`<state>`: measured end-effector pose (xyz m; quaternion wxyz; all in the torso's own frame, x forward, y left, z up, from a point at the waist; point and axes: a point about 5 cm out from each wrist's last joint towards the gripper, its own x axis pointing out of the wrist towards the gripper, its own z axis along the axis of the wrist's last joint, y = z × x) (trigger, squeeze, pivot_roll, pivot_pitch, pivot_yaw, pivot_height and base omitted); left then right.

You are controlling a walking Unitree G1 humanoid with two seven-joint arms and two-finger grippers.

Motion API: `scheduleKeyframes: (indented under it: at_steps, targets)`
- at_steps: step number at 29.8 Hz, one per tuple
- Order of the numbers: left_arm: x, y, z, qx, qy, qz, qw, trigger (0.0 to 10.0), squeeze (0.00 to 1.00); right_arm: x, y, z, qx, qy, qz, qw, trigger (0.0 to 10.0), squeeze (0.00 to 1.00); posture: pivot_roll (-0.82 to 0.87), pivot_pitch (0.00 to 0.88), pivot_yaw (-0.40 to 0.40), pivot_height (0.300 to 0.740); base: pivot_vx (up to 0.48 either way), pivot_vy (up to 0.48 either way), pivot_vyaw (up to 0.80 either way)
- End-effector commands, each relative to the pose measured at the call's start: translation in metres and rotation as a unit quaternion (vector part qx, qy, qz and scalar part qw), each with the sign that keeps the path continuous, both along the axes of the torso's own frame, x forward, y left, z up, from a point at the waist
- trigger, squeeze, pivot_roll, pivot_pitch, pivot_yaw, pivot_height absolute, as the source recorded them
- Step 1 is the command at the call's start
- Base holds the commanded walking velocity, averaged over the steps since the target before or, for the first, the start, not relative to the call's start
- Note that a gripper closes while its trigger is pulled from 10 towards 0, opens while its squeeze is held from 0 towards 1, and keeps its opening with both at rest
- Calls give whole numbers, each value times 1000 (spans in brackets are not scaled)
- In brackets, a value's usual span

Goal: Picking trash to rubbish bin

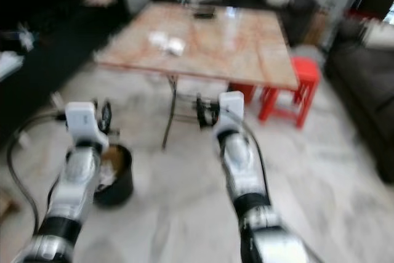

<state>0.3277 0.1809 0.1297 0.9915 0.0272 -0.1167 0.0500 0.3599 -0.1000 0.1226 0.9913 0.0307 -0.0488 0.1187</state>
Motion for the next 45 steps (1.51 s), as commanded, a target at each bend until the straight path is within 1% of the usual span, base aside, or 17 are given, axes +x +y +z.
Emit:
scheduleKeyframes:
  at_steps: [1, 15, 19, 20, 22, 24, 38, 45]
  targets:
    - [3, -6, 5, 5, -4, -9, 1000, 10000, 0, 2, -6, 5, 4, -6, -8, 1000, 10000, 0, -18, 0, -12, 740, 472, 0, 0]
    - [2, -4, 6, 10, -1, -9, 1000, 10000, 0, 2, -6, 5, -1, -5, -10, 1000, 10000, 0, -16, 0, -11, 740, 472, 0, 0]
    - [2, -4, 6, 11, -1, -10, 1000, 10000, 0, 1, -3, 6, -16, -13, -2, 1000, 10000, 0, -18, 0, -11, 740, 472, 0, 238]
    - [2, -5, 6, 11, -1, -11, 1000, 10000, 0, 1, -2, 6, -28, -16, 2, 999, 10000, 0, -18, 0, -11, 740, 472, 0, 800]
    - [2, -5, 6, 12, -2, -11, 1000, 10000, 0, 0, -2, 5, -11, -11, -1, 1000, 10000, 0, -18, 0, -11, 740, 472, 0, 800]
    - [2, -5, 6, 12, -2, -11, 1000, 10000, 0, 0, -2, 4, -1, -6, -2, 1000, 10000, 0, -18, 0, -11, 740, 472, 0, 0]
    - [2, -5, 6, 12, -1, -11, 1000, 10000, 0, 1, -3, 3, -7, -5, -4, 1000, 10000, 0, -17, 0, -11, 740, 472, 0, 0]
    - [3, -7, 5, 20, 7, -25, 999, 10000, 0, 1, -2, 3, -1, -2, -5, 1000, 10000, 0, -18, 0, -10, 740, 472, 0, 0]
